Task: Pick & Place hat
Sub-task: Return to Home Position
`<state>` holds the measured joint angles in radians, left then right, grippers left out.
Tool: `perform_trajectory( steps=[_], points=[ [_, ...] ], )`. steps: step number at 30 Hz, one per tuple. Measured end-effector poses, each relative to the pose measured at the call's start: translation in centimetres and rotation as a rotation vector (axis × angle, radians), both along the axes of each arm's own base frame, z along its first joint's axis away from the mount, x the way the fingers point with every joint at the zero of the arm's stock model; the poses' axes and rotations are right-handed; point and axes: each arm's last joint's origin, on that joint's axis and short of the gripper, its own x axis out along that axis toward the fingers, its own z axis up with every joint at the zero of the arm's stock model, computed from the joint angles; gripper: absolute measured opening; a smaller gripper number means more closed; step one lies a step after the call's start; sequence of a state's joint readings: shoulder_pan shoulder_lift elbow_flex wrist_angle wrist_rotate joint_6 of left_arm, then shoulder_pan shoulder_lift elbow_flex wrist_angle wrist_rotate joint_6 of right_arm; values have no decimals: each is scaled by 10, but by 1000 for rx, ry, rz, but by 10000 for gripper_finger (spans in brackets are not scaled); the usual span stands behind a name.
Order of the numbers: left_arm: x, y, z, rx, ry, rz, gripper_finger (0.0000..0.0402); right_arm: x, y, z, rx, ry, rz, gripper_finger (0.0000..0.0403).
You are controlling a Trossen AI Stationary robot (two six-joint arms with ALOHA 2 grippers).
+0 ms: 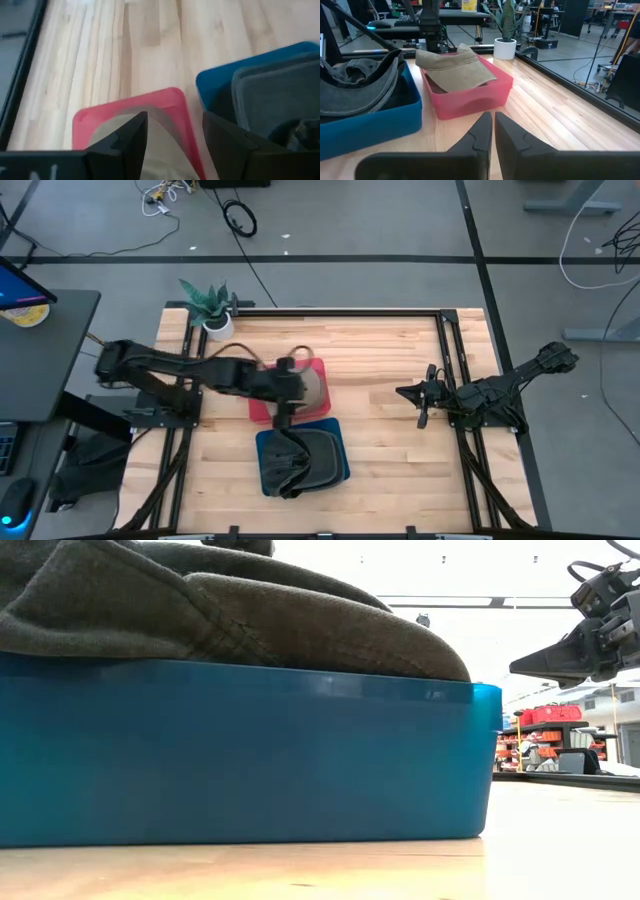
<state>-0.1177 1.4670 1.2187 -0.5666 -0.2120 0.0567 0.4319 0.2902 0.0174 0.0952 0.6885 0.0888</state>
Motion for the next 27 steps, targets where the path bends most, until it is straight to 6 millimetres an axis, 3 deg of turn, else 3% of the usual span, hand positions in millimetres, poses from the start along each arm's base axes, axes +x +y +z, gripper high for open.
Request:
perform_trajectory(
  steps=[7, 13, 19, 27],
  points=[
    [-65, 7, -35, -73, -221, -2, 193, 0, 0, 0, 2, -4, 0, 25],
    [-109, 15, -38, -88, -333, 67, 193, 0, 0, 2, 9, -20, 0, 25],
    [-138, 20, -44, -81, -423, 135, 193, 0, 0, 2, 9, -21, -1, 25],
    [-162, 24, -57, -104, -536, 175, 193, 0, 0, 3, 12, -26, 0, 25]
  ],
)
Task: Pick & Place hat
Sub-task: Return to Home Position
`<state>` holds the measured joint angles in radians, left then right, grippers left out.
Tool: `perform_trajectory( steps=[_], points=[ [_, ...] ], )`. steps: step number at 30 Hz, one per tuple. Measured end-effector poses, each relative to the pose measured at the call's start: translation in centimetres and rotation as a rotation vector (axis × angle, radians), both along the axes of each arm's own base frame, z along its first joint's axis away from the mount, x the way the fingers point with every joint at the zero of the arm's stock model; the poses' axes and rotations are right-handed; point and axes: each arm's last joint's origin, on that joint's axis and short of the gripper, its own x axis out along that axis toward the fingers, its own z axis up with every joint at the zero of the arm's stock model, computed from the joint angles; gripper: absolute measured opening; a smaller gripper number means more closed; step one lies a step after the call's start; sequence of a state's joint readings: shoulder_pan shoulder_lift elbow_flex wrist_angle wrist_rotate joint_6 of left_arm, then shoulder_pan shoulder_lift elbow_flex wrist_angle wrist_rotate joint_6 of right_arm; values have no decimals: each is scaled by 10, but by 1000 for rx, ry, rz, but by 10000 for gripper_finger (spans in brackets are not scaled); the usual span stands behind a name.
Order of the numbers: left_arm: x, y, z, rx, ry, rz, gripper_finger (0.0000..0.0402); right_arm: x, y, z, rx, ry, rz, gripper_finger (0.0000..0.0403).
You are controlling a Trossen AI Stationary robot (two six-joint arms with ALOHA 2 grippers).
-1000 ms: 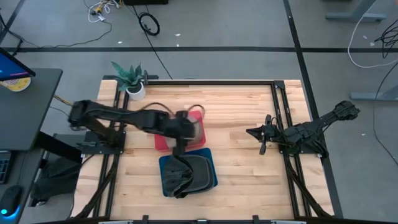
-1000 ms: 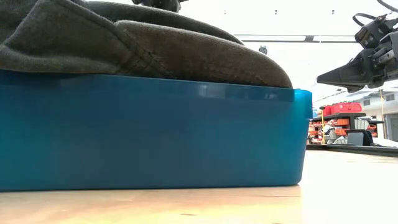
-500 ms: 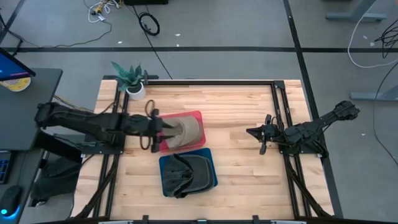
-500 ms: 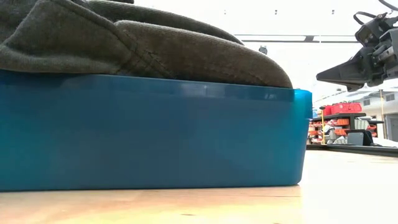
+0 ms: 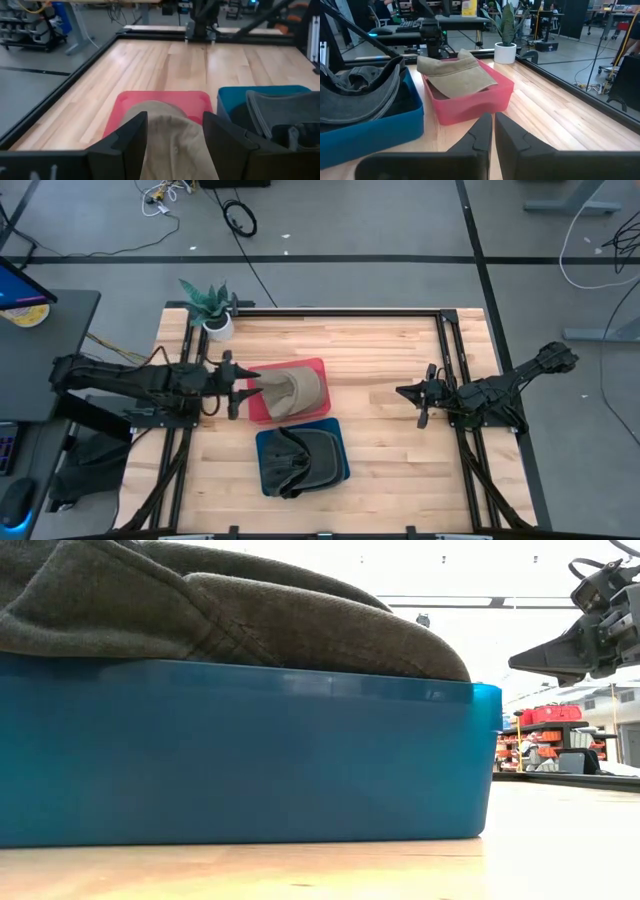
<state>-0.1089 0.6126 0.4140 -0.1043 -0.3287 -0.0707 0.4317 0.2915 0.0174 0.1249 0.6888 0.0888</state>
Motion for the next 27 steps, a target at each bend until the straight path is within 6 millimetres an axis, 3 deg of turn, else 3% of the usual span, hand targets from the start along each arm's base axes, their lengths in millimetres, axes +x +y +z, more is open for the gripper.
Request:
perform_trajectory(
  steps=[20, 27],
  points=[
    [-58, 7, -17, -5, -327, 10, 193, 0, 0, 0, 1, -2, 0, 25],
    [-63, 5, -23, 4, -422, -53, 193, 0, 0, 0, 1, -2, 1, 25]
  ],
)
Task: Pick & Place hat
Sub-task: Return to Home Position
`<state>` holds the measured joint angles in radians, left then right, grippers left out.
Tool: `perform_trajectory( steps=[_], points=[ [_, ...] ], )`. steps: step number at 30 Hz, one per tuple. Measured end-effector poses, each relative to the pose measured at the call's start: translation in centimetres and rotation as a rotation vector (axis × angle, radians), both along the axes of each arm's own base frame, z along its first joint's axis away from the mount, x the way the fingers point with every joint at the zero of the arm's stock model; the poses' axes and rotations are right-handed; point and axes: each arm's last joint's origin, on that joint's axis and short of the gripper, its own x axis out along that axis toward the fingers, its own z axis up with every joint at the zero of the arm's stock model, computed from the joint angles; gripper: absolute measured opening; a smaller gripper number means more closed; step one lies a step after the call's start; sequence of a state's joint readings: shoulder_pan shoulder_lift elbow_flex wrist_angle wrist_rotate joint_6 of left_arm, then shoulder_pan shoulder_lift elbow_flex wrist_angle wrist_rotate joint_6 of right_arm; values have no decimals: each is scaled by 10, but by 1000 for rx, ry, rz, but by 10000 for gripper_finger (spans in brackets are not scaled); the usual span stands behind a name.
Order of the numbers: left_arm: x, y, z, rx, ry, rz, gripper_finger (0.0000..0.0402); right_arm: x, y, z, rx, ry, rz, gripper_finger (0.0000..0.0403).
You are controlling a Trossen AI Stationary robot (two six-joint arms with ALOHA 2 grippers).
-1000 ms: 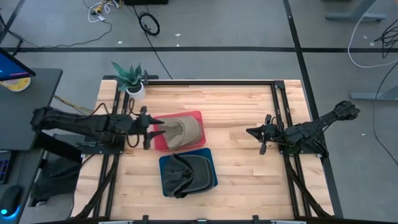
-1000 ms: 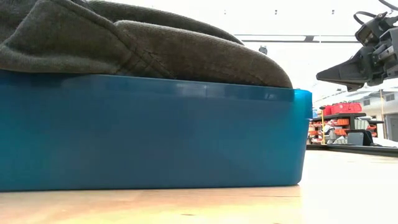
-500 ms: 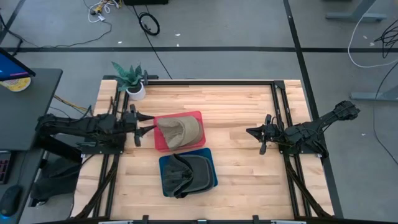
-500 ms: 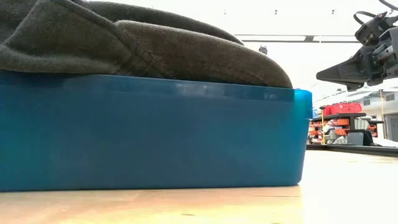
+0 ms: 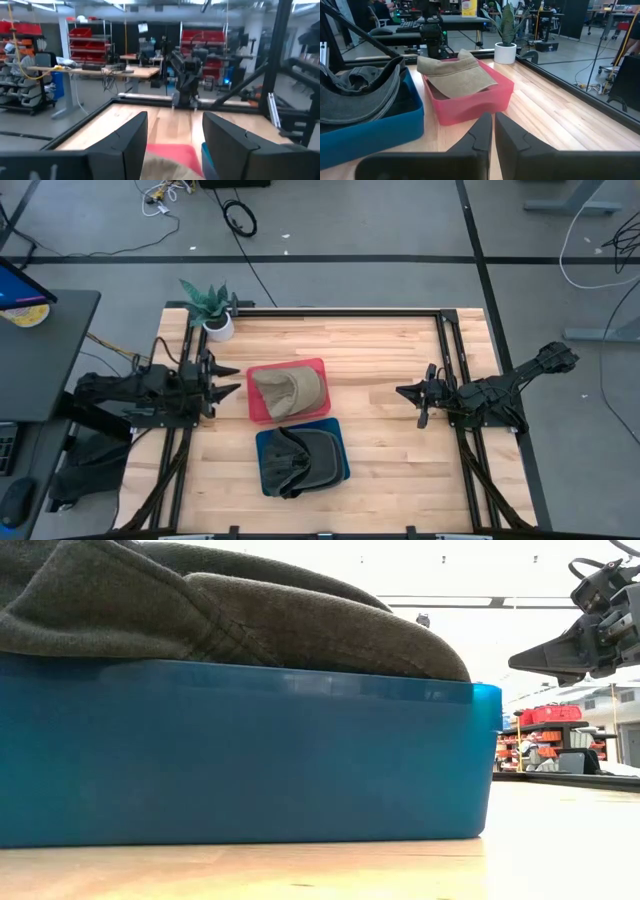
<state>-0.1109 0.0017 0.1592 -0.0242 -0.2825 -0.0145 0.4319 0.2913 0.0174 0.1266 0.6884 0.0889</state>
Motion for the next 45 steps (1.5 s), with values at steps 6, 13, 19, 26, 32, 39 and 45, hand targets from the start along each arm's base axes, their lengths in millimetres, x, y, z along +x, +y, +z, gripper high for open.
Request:
perform_trajectory(
  steps=[6, 13, 19, 26, 32, 39, 45],
  points=[
    [5, -1, -10, -4, -60, -3, 193, 0, 0, 0, 1, -2, -1, 25],
    [10, -4, -24, 52, -120, -74, 193, 0, 0, 0, 1, -3, -1, 25],
    [10, -4, -25, 72, -110, -71, 193, 0, 0, 0, 1, -3, 0, 25],
    [11, -4, -26, 83, -100, -95, 193, 0, 0, 0, 1, -2, -1, 25],
    [11, -6, -27, 131, -83, -131, 193, 0, 0, 0, 1, -2, 0, 25],
    [13, -5, -43, 152, 85, -125, 193, 0, 0, 0, 1, -2, 0, 25],
    [14, -5, -45, 173, 112, -122, 193, 0, 0, 0, 1, -2, 0, 25]
  ],
)
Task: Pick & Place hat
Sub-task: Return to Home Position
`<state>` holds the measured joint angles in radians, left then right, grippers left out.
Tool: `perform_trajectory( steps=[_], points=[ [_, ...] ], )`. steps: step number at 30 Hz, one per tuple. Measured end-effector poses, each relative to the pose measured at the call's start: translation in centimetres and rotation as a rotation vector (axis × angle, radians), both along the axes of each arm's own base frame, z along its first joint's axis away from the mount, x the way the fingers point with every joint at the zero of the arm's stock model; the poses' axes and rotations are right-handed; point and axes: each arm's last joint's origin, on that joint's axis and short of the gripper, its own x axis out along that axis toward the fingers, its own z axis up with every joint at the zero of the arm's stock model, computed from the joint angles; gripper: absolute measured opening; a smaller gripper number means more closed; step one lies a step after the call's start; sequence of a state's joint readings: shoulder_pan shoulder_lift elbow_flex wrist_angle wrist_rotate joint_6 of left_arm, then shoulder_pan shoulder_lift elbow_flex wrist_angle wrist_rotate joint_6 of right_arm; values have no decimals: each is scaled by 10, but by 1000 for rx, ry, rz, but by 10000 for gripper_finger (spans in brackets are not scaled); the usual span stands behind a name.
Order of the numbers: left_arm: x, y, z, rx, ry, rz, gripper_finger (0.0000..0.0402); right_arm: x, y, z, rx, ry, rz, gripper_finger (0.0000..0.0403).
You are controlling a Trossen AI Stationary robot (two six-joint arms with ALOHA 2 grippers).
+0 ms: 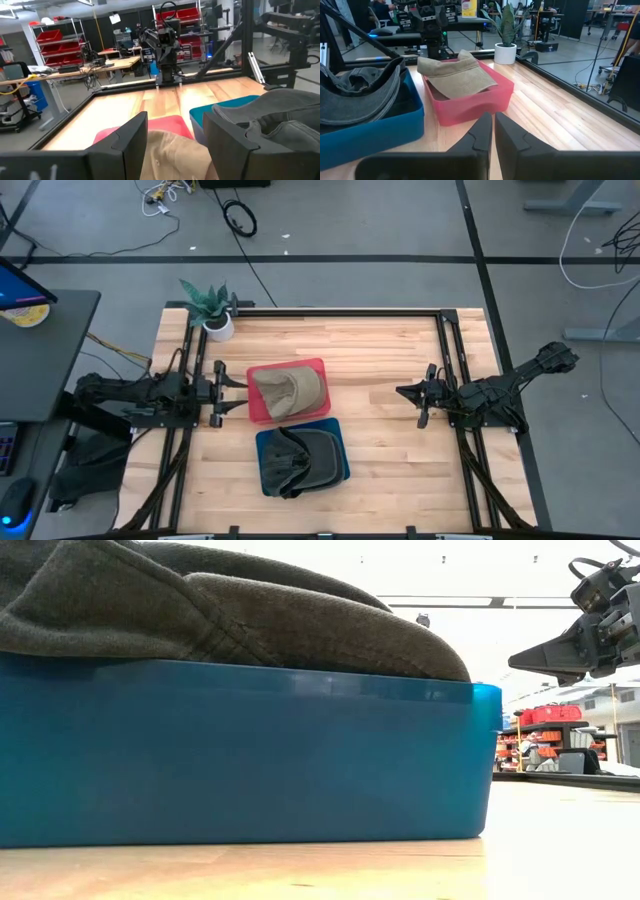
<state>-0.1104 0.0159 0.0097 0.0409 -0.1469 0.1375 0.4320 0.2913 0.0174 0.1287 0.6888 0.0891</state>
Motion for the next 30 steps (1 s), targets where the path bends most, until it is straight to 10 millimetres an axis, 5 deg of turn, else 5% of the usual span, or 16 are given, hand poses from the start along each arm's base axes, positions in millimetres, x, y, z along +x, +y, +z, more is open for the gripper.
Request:
perform_trajectory(
  steps=[30],
  points=[
    [2, 0, -1, 6, 16, 6, 193, 0, 0, 0, 1, -2, 0, 25]
  ],
)
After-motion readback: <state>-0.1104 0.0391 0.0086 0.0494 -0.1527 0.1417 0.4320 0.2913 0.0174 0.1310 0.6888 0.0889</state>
